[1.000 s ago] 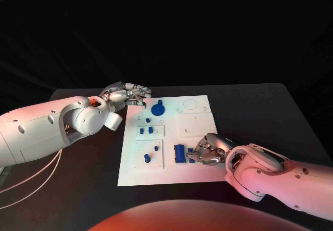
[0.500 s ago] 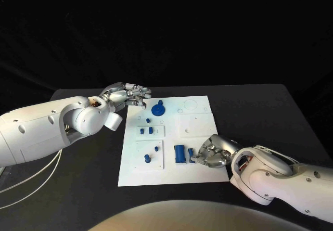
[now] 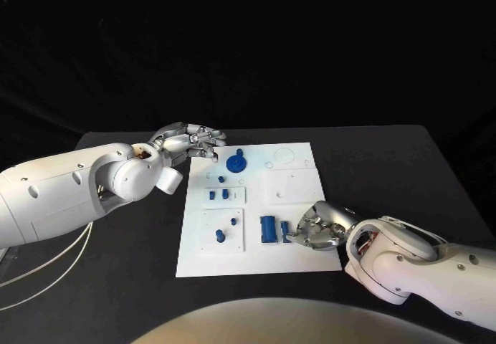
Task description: Assemble the parts on the task board
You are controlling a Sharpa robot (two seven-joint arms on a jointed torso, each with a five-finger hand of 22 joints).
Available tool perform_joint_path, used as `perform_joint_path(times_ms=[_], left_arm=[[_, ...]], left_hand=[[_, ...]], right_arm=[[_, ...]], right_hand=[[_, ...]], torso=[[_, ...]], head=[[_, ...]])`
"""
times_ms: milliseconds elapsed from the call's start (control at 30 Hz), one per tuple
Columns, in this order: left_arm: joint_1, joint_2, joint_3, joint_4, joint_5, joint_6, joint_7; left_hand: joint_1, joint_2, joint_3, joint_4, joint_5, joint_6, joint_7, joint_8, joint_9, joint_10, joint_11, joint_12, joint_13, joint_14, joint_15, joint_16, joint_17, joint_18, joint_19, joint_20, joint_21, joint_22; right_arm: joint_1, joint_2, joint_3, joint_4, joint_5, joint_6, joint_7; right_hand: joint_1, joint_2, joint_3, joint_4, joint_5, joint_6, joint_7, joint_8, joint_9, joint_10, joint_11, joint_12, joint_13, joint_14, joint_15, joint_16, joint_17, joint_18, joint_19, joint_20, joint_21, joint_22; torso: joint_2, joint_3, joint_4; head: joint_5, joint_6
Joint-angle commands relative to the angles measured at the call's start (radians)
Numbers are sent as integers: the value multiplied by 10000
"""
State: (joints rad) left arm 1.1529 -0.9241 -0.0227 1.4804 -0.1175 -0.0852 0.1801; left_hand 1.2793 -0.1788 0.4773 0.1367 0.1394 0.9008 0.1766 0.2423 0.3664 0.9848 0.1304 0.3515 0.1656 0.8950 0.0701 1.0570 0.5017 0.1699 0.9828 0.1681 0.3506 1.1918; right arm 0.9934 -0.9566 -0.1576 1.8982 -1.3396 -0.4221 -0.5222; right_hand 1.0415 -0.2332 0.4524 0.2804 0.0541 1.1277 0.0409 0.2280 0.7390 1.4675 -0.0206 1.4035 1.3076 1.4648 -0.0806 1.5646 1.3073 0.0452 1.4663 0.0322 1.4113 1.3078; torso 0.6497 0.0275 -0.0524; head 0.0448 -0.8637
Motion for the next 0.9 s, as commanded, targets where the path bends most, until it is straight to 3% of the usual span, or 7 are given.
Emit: perform_joint_path(times_ms=[33,367,600,733,900], left_arm=[[5,18,6,15,-19,146,32],[5,28,6,17,-20,139,28],[5,20,6,24,-21,137,42],[2,20,5,15,-16,121,82],[-20,60,-5,-15,30,-81,217]], left_hand=[[54,57,-58,-15,47,-40,-17,33,15,-71,-8,2,9,-47,16,-31,-7,81,18,76,-32,-8],[54,57,-58,-15,47,-40,-17,33,15,-71,-8,2,9,-47,16,-31,-7,81,18,76,-32,-8],[54,57,-58,-15,47,-40,-17,33,15,-71,-8,2,9,-47,16,-31,-7,81,18,76,-32,-8],[60,66,-70,-6,53,-46,-16,36,15,-75,-7,6,12,-44,16,-35,-6,82,28,77,-50,-13],[51,50,-88,0,48,-52,-12,35,14,-74,-7,9,14,-46,17,-37,-6,81,30,78,-59,-16]], right_arm=[[-8,59,-3,-67,-38,286,134],[9,237,-1,-342,-238,212,139],[17,190,3,-273,-328,17,166],[98,71,18,-159,-223,-415,384],[415,-27,34,-345,790,-1326,1597]], right_hand=[[113,8,-46,4,-48,45,-4,-38,-12,351,-86,42,1670,1060,-55,62,2635,-152,552,-76,9,2231],[380,18,-20,-38,-49,54,-14,-45,-17,372,-94,88,1700,1060,-61,62,2635,-160,565,-80,53,2242],[385,24,-19,-31,-49,57,-13,-44,-17,370,-94,84,1698,1060,-61,62,2635,-157,560,-81,38,2239],[347,-35,-99,49,-49,-13,26,-83,-26,289,-68,-103,1590,1060,-49,62,2635,-129,512,-76,-114,2200],[420,-143,-298,67,-50,-524,188,-252,41,40,63,-577,1324,1059,53,62,2634,19,235,-6,-953,1987]], torso=[[3,3,0],[-6,0,9],[-11,-1,0],[-34,-7,-13],[-84,-59,-9]], head=[[-2,-19],[-4,-37],[19,-32],[41,13],[11,170]])
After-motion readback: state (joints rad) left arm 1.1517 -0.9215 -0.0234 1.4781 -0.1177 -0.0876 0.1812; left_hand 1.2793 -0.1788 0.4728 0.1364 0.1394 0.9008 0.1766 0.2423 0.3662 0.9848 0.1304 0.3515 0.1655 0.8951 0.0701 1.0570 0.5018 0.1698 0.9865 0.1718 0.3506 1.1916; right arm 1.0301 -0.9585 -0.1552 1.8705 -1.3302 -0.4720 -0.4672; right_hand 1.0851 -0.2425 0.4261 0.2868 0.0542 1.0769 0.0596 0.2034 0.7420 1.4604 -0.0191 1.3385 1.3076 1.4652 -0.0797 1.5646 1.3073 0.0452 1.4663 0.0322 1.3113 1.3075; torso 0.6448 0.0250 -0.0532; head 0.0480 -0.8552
